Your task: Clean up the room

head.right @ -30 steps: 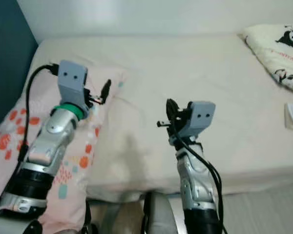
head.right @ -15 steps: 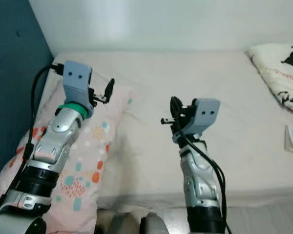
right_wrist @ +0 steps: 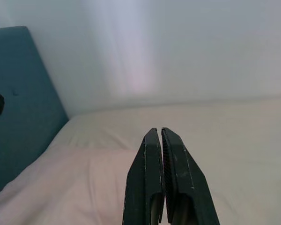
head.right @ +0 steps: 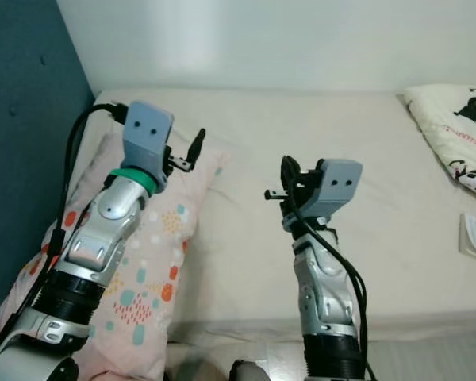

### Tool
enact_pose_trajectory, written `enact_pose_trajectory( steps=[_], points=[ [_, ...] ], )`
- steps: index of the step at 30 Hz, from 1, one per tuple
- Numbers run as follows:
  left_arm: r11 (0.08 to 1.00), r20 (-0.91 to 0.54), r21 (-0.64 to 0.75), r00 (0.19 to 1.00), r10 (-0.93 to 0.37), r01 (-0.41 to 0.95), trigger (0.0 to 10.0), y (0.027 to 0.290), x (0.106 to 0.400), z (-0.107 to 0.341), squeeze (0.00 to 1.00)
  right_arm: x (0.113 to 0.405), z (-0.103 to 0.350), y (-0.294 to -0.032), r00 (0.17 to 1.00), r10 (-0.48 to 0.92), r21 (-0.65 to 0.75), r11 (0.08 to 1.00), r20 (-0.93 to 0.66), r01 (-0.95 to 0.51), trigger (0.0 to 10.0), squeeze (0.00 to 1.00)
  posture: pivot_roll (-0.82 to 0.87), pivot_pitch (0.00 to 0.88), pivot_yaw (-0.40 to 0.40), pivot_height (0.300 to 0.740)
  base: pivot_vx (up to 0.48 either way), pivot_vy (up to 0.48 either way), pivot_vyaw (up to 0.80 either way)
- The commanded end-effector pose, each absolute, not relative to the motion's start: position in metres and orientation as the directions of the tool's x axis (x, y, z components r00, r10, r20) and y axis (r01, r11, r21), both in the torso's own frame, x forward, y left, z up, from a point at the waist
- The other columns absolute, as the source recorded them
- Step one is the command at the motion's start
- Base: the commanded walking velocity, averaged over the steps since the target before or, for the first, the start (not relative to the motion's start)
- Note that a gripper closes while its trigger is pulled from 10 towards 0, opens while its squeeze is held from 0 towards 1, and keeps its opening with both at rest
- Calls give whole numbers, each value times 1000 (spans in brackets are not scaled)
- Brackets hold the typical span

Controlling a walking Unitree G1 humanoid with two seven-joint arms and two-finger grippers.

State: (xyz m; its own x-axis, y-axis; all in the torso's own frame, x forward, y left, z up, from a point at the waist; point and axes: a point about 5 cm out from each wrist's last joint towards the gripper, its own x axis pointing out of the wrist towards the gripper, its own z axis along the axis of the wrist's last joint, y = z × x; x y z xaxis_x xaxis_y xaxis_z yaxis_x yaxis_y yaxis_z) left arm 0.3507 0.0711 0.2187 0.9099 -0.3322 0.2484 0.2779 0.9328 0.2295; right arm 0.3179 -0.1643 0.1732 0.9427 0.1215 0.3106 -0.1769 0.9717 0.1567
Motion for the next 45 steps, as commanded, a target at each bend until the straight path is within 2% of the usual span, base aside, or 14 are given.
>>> enact_pose_trajectory(
  steps=[1,12,30,38,45],
  points=[
    [927,232,219,907,-351,303,10000,68,348,213,0,317,167,-167,952,111,171,971,287,-165,10000,0,-154,23,43,740,0,0,0],
    [928,254,219,901,-352,301,10000,68,349,216,0,317,167,-167,952,111,177,970,286,-166,10000,0,-154,25,43,740,0,259,0],
    [930,263,214,899,-349,298,10000,68,350,217,0,316,167,-166,951,110,181,969,287,-167,10000,0,-157,29,45,740,0,455,0],
    [922,289,248,886,-363,297,10000,63,349,220,0,316,167,-165,951,110,183,969,288,-168,10000,0,-158,31,47,740,0,0,0],
    [916,308,268,875,-374,297,10000,59,348,222,0,316,166,-165,952,106,186,969,287,-165,10000,0,-159,36,51,740,0,-397,0]
  ],
)
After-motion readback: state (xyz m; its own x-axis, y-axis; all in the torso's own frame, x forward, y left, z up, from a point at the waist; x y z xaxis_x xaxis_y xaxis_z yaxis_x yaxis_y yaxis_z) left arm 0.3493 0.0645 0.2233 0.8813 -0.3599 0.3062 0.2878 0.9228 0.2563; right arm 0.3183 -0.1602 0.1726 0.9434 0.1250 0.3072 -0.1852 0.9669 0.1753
